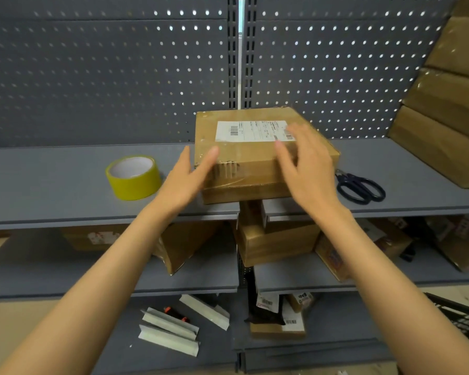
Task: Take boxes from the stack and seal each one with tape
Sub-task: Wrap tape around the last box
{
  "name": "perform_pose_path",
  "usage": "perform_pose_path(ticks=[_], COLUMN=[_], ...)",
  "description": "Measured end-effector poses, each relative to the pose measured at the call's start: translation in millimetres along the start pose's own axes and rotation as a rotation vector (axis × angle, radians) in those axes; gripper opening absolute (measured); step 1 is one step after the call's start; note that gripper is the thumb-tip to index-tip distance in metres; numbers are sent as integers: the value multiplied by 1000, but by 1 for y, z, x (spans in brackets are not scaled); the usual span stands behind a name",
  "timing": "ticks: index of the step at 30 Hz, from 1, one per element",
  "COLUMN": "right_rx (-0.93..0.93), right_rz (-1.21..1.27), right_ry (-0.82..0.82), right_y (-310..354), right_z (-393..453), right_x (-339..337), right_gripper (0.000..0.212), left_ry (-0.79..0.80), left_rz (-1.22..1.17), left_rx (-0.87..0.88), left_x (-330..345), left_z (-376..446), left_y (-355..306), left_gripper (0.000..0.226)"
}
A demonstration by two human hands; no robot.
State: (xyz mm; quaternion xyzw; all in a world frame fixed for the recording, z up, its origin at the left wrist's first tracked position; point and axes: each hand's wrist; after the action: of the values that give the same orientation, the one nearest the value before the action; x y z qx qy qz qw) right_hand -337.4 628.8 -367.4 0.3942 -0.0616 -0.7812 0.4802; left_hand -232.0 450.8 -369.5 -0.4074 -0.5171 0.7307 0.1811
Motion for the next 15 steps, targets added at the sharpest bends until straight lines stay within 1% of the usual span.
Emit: perform_pose_path(ticks=[1,2,3,5,7,9,10,12,13,15], right_rx=[79,169,277,490,652,794,858,923,930,917], right_rz=[15,40,78,183,278,413,502,639,679,727], right_ry=[-74,-115,-125,-94,-32,11,34,87,105,132], right_y=[-7,-13,-18,-30,-38,-45,-47,-50,-51,-52], right_z=[3,5,7,10,10,10,10,10,9,9], right_x=[-4,-7,-10,-14,-14,-14,-14,-13,-13,-13], right_gripper=[47,47,48,55,63,68,62,38,33,31], left_ry=[-61,-125,-177,-245,-276,-306,-323,-332,-333,-342], left_rz=[-138,-231,-292,-406,-531,-566,-562,-553,-553,-561], left_rx=[-106,-167,-202,-276,-337,-348,-340,-303,-279,-249], left_x=[6,12,18,30,39,43,44,44,44,46], left_z=[5,8,12,16,18,19,19,20,19,20], left_y=[2,2,2,-1,-4,-4,-2,1,2,4], left_gripper=[96,99,95,72,48,39,37,37,38,38])
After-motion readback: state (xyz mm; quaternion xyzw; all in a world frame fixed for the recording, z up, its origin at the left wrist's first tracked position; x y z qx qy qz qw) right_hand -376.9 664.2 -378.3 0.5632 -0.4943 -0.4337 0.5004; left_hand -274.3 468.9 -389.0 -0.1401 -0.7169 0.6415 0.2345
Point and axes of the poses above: each hand's wrist, its own z-axis towards the middle knuckle, its own x-axis out of the palm, y = z × x, and after that the axes turned 7 degrees about -y, right-handed
